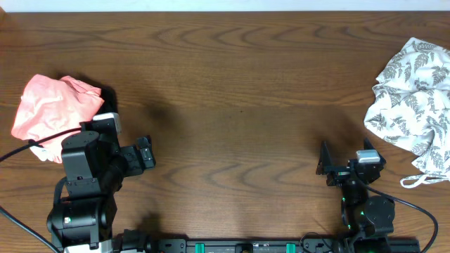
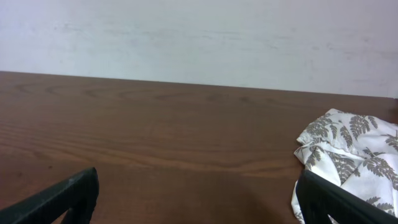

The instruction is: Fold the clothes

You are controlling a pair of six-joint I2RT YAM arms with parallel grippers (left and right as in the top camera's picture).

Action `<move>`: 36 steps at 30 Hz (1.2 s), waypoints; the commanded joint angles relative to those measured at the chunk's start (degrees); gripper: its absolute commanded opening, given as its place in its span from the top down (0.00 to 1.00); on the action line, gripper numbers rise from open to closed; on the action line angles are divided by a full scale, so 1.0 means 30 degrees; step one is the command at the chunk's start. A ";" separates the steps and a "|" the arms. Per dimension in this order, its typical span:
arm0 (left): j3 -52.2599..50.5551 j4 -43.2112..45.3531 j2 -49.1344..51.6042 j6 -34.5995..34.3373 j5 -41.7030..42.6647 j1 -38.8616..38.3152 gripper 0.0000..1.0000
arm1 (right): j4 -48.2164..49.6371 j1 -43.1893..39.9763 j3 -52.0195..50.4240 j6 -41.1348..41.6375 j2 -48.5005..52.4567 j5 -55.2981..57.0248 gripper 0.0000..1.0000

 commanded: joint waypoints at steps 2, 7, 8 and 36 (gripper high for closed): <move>0.0007 0.0015 -0.0015 0.0182 -0.0095 -0.0058 0.02 | -0.0117 -0.0095 -0.0022 -0.0306 -0.0146 -0.0204 0.01; 0.0007 0.0015 -0.0015 0.0182 -0.0102 -0.0058 0.02 | -0.0117 -0.0095 -0.0022 -0.0306 -0.0146 -0.0204 0.01; 0.0015 0.0015 -0.0015 0.0182 -0.0102 -0.0058 0.02 | -0.0117 -0.0095 -0.0022 -0.0306 -0.0146 -0.0204 0.01; -0.9209 0.5705 -1.0251 0.0182 -0.1523 -0.1814 0.02 | -0.0117 -0.0095 -0.0022 -0.0306 -0.0146 -0.0204 0.01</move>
